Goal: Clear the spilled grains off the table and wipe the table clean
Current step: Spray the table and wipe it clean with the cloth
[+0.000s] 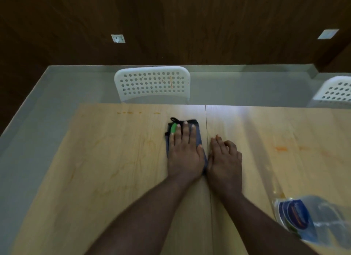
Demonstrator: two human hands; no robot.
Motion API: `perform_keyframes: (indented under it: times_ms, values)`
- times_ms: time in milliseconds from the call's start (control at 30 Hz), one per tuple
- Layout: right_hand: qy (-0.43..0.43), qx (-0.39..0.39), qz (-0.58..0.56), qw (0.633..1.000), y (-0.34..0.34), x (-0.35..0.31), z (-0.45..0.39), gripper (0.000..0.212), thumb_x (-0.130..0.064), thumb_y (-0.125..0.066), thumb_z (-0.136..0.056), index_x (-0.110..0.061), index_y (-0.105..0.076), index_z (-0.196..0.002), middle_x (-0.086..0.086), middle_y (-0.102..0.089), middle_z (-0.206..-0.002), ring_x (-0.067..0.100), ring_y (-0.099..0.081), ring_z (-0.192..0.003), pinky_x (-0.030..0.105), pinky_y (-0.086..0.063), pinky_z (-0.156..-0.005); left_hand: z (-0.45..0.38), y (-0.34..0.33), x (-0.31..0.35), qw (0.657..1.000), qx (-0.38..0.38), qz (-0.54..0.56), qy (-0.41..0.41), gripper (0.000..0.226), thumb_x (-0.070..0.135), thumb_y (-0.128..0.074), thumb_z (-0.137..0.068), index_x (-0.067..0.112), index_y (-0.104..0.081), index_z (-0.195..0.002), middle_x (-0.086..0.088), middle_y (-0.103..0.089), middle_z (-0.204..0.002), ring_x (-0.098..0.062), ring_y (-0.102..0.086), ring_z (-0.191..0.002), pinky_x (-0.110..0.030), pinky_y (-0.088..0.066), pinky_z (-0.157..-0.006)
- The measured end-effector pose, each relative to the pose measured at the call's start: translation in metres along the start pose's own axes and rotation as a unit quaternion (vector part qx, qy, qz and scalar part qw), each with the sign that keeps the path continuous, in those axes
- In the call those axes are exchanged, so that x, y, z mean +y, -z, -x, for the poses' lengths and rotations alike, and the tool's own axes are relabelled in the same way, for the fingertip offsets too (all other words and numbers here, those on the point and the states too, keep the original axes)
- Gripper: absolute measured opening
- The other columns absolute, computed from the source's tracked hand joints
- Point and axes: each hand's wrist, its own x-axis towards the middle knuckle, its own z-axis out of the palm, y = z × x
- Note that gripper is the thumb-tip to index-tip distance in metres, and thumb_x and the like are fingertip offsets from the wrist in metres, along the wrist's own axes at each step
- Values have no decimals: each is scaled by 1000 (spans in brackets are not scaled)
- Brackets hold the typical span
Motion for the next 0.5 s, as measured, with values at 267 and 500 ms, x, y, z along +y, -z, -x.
perform_keyframes:
  times_ms: [267, 500]
  values:
    - [-9, 9, -24, 1000, -1, 0, -5, 58, -36, -38, -103, -17, -47, -157, 2, -49, -160, 24, -36, -147, 47, -37, -115, -77, 14, -57, 963, -34, -77, -256, 67, 50, -17, -108, 26, -2, -169, 2, 2, -177, -19, 4, -163, -43, 2, -131]
    - [-11, -3, -12, 1000, 3, -3, -3, 58, -38, -33, -104, -19, -46, -158, 1, -47, -162, 23, -34, -149, 47, -37, -116, -49, 7, -10, 995, 21, 6, 99, 73, 46, -15, -104, 16, -1, -169, -8, 0, -177, -30, 2, -163, -50, -3, -131]
